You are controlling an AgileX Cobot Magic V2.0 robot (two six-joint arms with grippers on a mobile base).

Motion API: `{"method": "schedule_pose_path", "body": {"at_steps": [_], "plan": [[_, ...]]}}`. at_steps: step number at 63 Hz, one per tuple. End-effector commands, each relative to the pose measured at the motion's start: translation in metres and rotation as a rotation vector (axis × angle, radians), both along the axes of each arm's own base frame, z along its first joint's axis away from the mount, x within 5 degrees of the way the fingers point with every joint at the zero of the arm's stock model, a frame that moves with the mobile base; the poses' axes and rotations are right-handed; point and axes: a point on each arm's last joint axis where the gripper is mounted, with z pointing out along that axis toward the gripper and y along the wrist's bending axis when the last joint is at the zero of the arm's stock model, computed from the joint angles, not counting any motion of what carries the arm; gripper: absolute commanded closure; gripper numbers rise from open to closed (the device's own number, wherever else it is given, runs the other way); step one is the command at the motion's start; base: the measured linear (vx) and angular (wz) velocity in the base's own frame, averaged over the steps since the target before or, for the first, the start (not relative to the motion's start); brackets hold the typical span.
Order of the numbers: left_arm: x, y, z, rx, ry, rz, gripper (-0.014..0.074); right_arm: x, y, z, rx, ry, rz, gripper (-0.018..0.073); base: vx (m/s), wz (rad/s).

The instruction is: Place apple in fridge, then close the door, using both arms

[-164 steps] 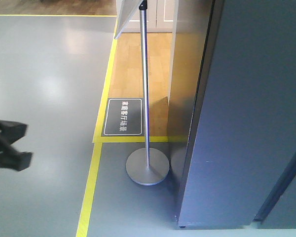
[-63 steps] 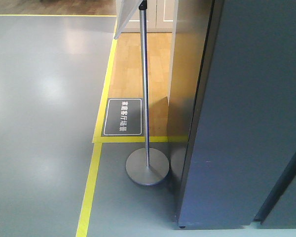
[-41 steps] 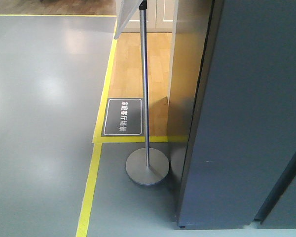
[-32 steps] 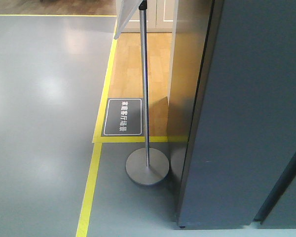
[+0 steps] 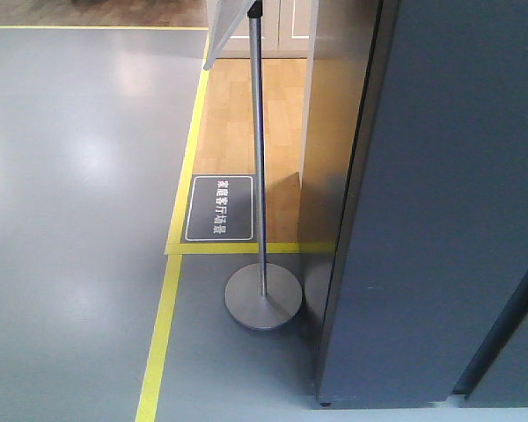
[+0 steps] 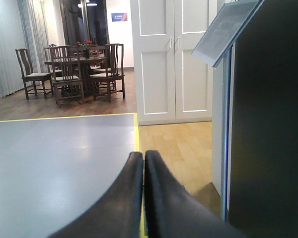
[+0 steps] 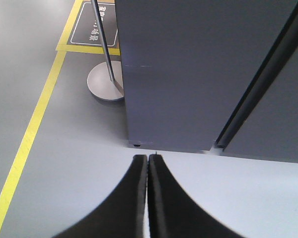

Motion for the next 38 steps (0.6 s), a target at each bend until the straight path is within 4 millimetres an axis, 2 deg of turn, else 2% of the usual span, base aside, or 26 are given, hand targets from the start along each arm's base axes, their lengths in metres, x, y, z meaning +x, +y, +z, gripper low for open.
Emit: {"method": "schedule_pose_path", "body": {"at_steps": [1, 24, 38], "plan": [[-0.0008, 0.0001, 0.0005, -0.011, -0.069, 0.000, 0.0603, 0.0036, 0.0001, 0.0107, 0.001, -0.066, 0.002, 0.0563, 0.00, 0.00], [-0.0008, 0.0001, 0.0005, -0.011, -0.069, 0.000, 0.0603, 0.0032, -0.0008, 0.0109, -0.009, -0.071, -0.006, 0.0563, 0.00, 0.00], [-0.0008, 0.0001, 0.0005, -0.011, -0.069, 0.000, 0.0603, -0.0037, -0.0023, 0.0174, -0.021, -0.195, 0.006, 0.0563, 0.00, 0.00]]}}
